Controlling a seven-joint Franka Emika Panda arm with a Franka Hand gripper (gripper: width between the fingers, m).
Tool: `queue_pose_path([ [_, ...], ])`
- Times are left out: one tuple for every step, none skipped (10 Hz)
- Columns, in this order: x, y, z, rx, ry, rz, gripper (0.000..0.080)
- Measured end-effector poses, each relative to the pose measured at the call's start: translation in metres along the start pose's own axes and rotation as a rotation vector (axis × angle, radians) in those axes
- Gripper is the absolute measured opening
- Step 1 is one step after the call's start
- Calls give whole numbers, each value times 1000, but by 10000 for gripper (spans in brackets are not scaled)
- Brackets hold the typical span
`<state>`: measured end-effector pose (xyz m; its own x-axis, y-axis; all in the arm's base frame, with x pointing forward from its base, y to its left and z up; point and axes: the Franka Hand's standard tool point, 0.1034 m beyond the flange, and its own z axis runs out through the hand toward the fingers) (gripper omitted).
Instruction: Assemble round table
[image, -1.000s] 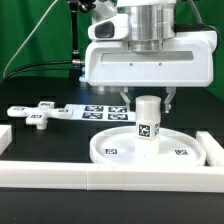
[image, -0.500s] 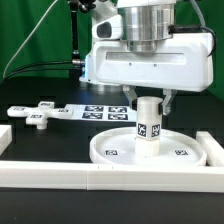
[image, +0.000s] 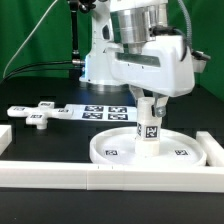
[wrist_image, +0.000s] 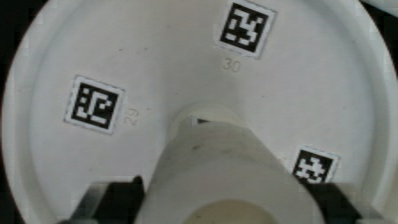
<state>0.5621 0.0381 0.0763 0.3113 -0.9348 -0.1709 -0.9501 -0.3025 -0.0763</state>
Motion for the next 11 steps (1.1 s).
queue_pose_path([
  [0, 0, 0, 1, -2, 14, 410],
  [0, -1, 0, 2, -2, -7, 483],
  [0, -1, 0, 1, -2, -33, 483],
  [-2, -2, 0, -1, 2, -65, 593],
  [-6, -4, 0, -2, 6, -165, 640],
  [-5, -4, 1, -2, 6, -242, 640],
  [-5, -4, 1, -3, 6, -295, 647],
  [-5, -4, 1, -4, 6, -376, 647],
  [-5, -4, 1, -4, 5, -421, 649],
  [-4, -4, 1, -8, 10, -562, 649],
  [-3, -4, 1, -12, 16, -701, 649],
])
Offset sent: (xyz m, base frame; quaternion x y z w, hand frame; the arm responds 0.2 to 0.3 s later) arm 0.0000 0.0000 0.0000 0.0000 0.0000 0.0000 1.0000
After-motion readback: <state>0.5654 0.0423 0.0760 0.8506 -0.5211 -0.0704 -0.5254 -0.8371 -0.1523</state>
